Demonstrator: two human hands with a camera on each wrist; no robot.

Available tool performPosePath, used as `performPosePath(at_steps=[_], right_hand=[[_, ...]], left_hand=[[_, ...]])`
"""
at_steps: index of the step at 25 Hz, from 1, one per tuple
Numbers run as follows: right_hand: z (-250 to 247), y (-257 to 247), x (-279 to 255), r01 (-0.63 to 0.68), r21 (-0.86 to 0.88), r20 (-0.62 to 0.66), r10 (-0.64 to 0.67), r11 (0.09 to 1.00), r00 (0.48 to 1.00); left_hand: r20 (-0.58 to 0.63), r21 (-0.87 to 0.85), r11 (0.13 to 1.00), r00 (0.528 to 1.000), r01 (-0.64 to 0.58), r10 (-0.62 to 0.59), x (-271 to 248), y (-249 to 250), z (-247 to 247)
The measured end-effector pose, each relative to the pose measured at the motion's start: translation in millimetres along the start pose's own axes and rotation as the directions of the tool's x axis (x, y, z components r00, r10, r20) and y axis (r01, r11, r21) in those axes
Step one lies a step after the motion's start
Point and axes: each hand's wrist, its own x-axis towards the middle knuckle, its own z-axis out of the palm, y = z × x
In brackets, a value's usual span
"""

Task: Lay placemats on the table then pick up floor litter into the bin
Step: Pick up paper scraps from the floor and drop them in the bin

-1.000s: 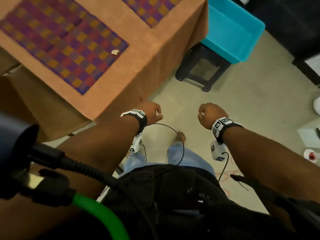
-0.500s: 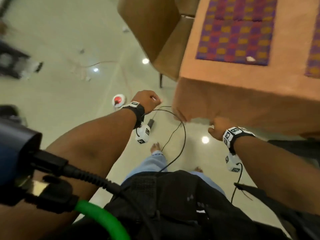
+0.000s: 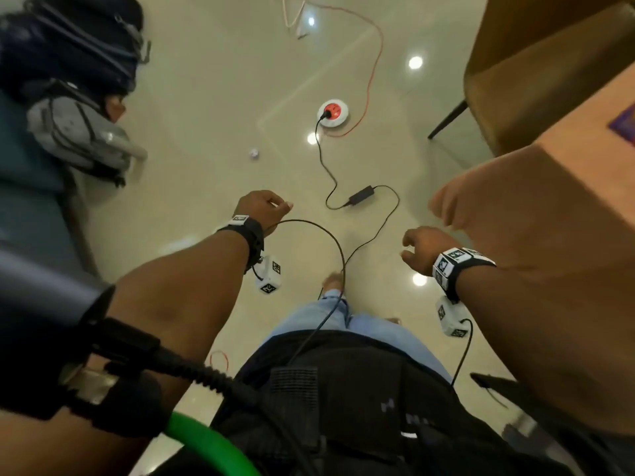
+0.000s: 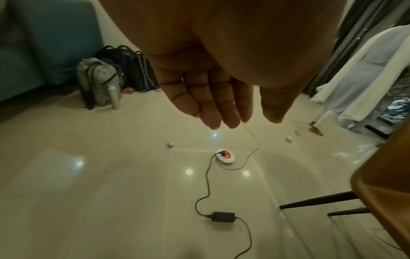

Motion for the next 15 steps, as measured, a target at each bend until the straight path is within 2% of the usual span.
performPosePath(at_steps=[3,6,9,12,14,15], right_hand=[[28,-18,24,0.011,-0.047,0.091,-0.006,0.999,0.996],[61,-32,44,0.014,-0.022,0.137,-0.011,1.000,0.991],[87,-43,57,0.024,-0.051,0.214,-0.012,0.998,0.977],[94,-52,64,0.089,-0.106,0.241,-0.061,0.990,0.969],[90,-60,72,0.156,-0.147,0.239,-0.118,0.977,0.964],[87,-66,78,0.186,-0.162,0.234,-0.145,0.969,0.961]], left_hand=[[0.075,-0.007,0.994,0.991,0.112,-0.111,11,-71,21],[0.130,-0.022,0.982,0.975,0.187,-0.182,31,-123,50],[0.174,-0.033,0.979,0.966,0.199,-0.191,47,-141,74],[0.213,-0.042,0.984,0.964,0.172,-0.160,51,-144,89],[0.140,0.013,0.992,0.982,0.125,-0.126,45,-151,98],[0.052,0.076,0.991,0.992,0.108,-0.112,38,-155,99]])
